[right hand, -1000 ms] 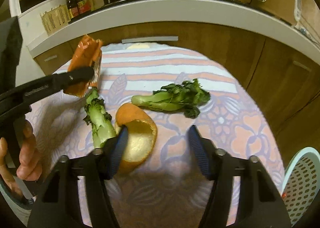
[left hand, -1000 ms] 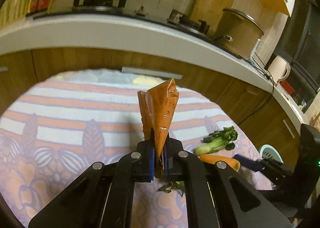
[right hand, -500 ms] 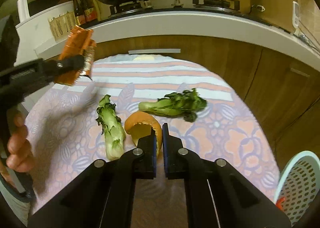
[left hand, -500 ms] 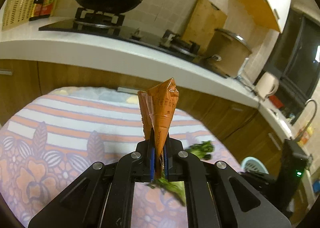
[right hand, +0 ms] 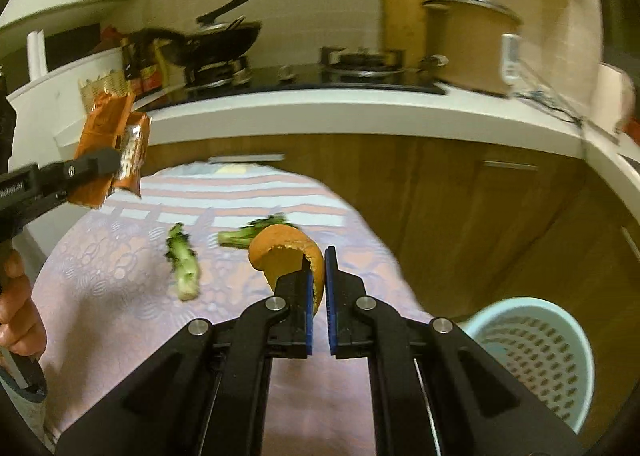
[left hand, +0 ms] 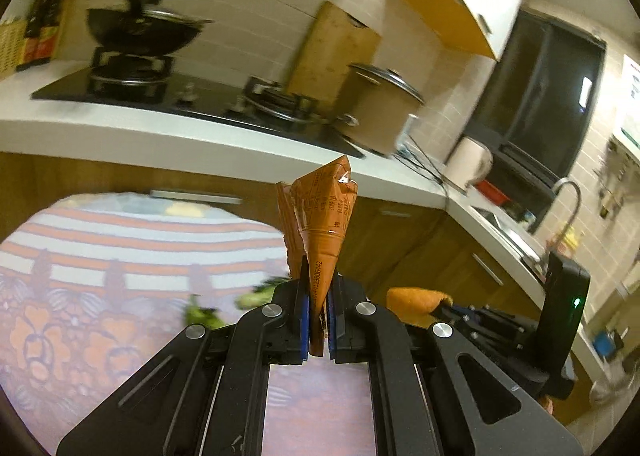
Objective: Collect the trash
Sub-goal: 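Carry the wrapper and orange peel over the basket and release both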
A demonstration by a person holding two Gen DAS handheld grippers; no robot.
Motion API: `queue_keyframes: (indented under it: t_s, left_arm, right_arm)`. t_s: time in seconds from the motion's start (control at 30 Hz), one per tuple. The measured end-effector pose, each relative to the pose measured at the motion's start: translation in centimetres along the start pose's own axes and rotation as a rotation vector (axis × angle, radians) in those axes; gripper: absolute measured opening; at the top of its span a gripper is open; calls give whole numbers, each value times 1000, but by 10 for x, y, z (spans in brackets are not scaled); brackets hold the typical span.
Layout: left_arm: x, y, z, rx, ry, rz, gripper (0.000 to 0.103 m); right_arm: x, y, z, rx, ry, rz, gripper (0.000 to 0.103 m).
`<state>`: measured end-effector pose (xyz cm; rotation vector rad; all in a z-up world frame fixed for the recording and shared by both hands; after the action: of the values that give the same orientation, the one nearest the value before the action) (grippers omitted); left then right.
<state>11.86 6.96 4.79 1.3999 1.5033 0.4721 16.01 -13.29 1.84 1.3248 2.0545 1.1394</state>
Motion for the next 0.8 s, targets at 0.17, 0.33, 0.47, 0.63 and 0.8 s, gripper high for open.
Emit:
queue_keyframes:
  t_s: [0.17, 0.33, 0.47, 0.63, 0.8]
  left_arm:
    - [-47, -12, 21, 42, -48, 60, 4]
    - [-99, -29, 45, 87, -110, 122, 4]
    - [-136, -42, 63, 124, -147, 165, 4]
    - [-173, -63, 90, 187, -182, 207, 4]
    - [-198, -84, 115, 254, -204, 228, 4]
  right_arm:
    - [-41, -8, -35, -36, -75, 46, 4]
    - [-81, -22, -64, -52, -130, 91, 4]
    - [-110, -40, -79, -48, -171, 131, 4]
    - [-143, -59, -92, -34, -223, 167, 4]
    - [-181, -79, -100, -5, -265, 243, 4]
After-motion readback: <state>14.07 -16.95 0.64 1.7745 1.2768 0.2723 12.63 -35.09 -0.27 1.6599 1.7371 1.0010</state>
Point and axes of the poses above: each gripper's, at about its wrist camera, not at the fingertips, and z roughly the way its jaws point, x to its left, y to its top, the point moved 3 cm from there along z, roughly the way its jaws point, and after that the axes turned 1 degree about y, right-handed, at the moved point
